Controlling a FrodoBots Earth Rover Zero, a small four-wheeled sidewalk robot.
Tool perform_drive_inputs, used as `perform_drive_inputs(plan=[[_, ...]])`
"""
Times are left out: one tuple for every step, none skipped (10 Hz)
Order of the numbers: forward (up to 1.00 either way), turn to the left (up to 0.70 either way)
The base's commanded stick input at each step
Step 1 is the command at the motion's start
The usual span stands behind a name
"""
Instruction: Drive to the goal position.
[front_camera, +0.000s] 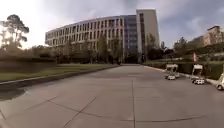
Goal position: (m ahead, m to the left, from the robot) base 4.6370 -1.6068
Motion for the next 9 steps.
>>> perform_drive_inputs(plan=[[0.70, -0.14], [0.70, -0.14], [0.70, -0.14], [0.70, -0.14], [0.70, -0.14], [0.70, -0.14], [0.70, -0.14], [0.70, -0.14], [0.70, -0.14]])
